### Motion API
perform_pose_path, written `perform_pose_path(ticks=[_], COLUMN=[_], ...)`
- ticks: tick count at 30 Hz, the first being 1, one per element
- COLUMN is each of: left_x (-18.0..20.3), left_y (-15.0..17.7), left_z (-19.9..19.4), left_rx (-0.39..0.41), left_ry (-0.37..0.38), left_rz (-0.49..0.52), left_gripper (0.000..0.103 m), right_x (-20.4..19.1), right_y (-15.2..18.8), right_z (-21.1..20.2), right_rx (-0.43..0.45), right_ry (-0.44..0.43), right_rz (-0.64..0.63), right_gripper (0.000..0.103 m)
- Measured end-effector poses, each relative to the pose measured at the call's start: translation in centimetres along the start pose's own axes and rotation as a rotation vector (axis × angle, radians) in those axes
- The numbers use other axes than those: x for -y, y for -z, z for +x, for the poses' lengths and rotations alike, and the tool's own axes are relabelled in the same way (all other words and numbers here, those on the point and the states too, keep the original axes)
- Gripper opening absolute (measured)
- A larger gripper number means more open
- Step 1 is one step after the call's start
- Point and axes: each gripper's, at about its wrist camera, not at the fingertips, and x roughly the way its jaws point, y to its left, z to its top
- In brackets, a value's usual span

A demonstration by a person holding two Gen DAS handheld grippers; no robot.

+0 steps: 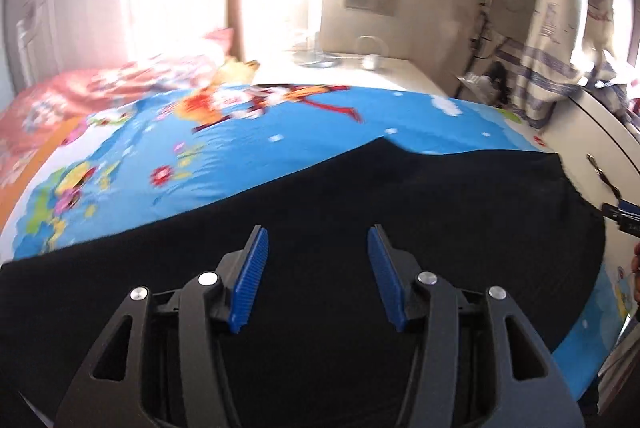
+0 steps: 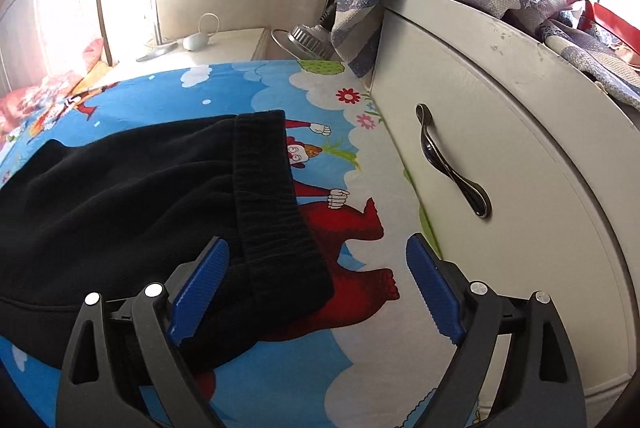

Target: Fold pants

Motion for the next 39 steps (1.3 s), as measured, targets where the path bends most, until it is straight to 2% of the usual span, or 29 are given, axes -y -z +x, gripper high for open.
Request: perform_pose_path(ticks=[2,4,5,6,8,9,11,14,15,16,17,18,19,20,22,23,24,25,28,29,30,31,33,34,35,36,37,38,39], left_x=[-7.8,-13.9,-16.8,-19.5,-24.0,-25.8,-27.9,-26.7,-26.4,-26.6,-26.8,-27.2,-27.7,-28.0,-27.9,-27.9,-27.7,-27.5,-26.7,-26.6,-26.4,-26.2,-27.2,-28.0,-28.9,-29.7,-30.7,-31.6,-32.0], left_y=[3.4,6.5,7.9,8.9,9.8,10.1,10.3,10.0,10.1,10.3,10.4,10.3,10.2,10.2,9.9,9.7,9.4,8.9,6.8,6.0,5.0,4.1,2.9,2.6,2.6,2.4,2.0,1.6,1.1], left_z=[-1.8,-2.7,-2.8,-3.6,-6.7,-8.4,-9.8,-7.9,-6.9,-6.2,-6.0,-6.2,-6.6,-6.9,-8.0,-8.7,-9.2,-9.4,-8.4,-7.6,-6.5,-5.1,-1.8,0.1,1.9,2.8,3.2,3.3,3.0], left_rx=[-0.034,-0.096,-0.124,-0.104,-0.049,-0.001,0.037,-0.03,-0.045,-0.066,-0.067,-0.053,-0.035,-0.021,0.012,0.042,0.068,0.079,0.073,0.058,0.035,-0.005,-0.094,-0.151,-0.212,-0.212,-0.212,-0.215,-0.205], left_ry=[-0.12,-0.203,-0.261,-0.307,-0.459,-0.491,-0.401,-0.32,-0.327,-0.359,-0.381,-0.392,-0.393,-0.423,-0.437,-0.407,-0.355,-0.319,-0.294,-0.267,-0.243,-0.216,-0.141,-0.136,-0.187,-0.179,-0.156,-0.186,-0.268], left_rz=[-0.126,-0.189,-0.212,-0.251,-0.359,-0.409,-0.473,-0.343,-0.317,-0.303,-0.299,-0.316,-0.348,-0.371,-0.378,-0.393,-0.395,-0.37,-0.253,-0.213,-0.158,-0.099,-0.06,-0.059,-0.029,-0.006,-0.04,-0.072,-0.066], left_gripper=[0.048,0.048,0.052,0.061,0.054,0.053,0.053,0.055,0.056,0.053,0.04,0.032,0.031,0.031,0.038,0.051,0.057,0.057,0.057,0.055,0.045,0.042,0.032,0.031,0.029,0.029,0.029,0.017,0.009], right_x=[-0.9,-2.4,-3.3,-4.3,-7.3,-9.3,-14.9,-25.2,-28.7,-31.9,-35.1,-38.0,-40.6,-43.0,-46.6,-47.9,-48.7,-49.0,-48.7,-48.7,-48.8,-48.7,-48.6,-48.6,-48.6,-48.6,-48.6,-48.6,-48.6], right_y=[0.1,0.0,-0.1,-0.3,-1.0,-1.3,-2.0,-2.2,-1.9,-1.7,-1.3,-0.8,-0.3,0.2,1.5,2.1,2.6,3.1,3.3,3.3,3.4,3.4,3.4,3.4,3.4,3.3,3.3,3.3,3.3], right_z=[-1.5,-2.4,-2.8,-3.2,-4.3,-4.8,-5.6,-6.2,-6.4,-6.4,-6.1,-5.7,-5.3,-4.9,-3.5,-2.5,-1.3,0.0,1.0,0.9,0.9,0.9,0.9,0.9,1.0,1.0,1.0,1.1,1.1], right_rx=[0.018,0.014,0.01,0.013,0.047,0.061,0.067,0.065,0.059,0.046,0.02,-0.012,-0.027,-0.015,-0.007,-0.03,-0.061,-0.091,-0.097,-0.092,-0.082,-0.077,-0.078,-0.08,-0.082,-0.084,-0.085,-0.086,-0.087], right_ry=[-0.032,-0.093,-0.143,-0.196,-0.279,-0.31,-0.407,-0.506,-0.525,-0.545,-0.559,-0.56,-0.562,-0.553,-0.494,-0.479,-0.459,-0.438,-0.43,-0.419,-0.405,-0.399,-0.399,-0.399,-0.402,-0.404,-0.406,-0.407,-0.407], right_rz=[-0.004,-0.026,-0.029,-0.028,-0.04,-0.066,-0.167,-0.366,-0.423,-0.463,-0.494,-0.524,-0.552,-0.585,-0.646,-0.661,-0.659,-0.649,-0.618,-0.627,-0.632,-0.631,-0.627,-0.625,-0.623,-0.621,-0.619,-0.617,-0.615], right_gripper=[0.095,0.096,0.096,0.096,0.096,0.096,0.096,0.096,0.096,0.096,0.094,0.092,0.091,0.09,0.086,0.084,0.08,0.079,0.08,0.08,0.081,0.081,0.082,0.082,0.082,0.082,0.082,0.083,0.084])
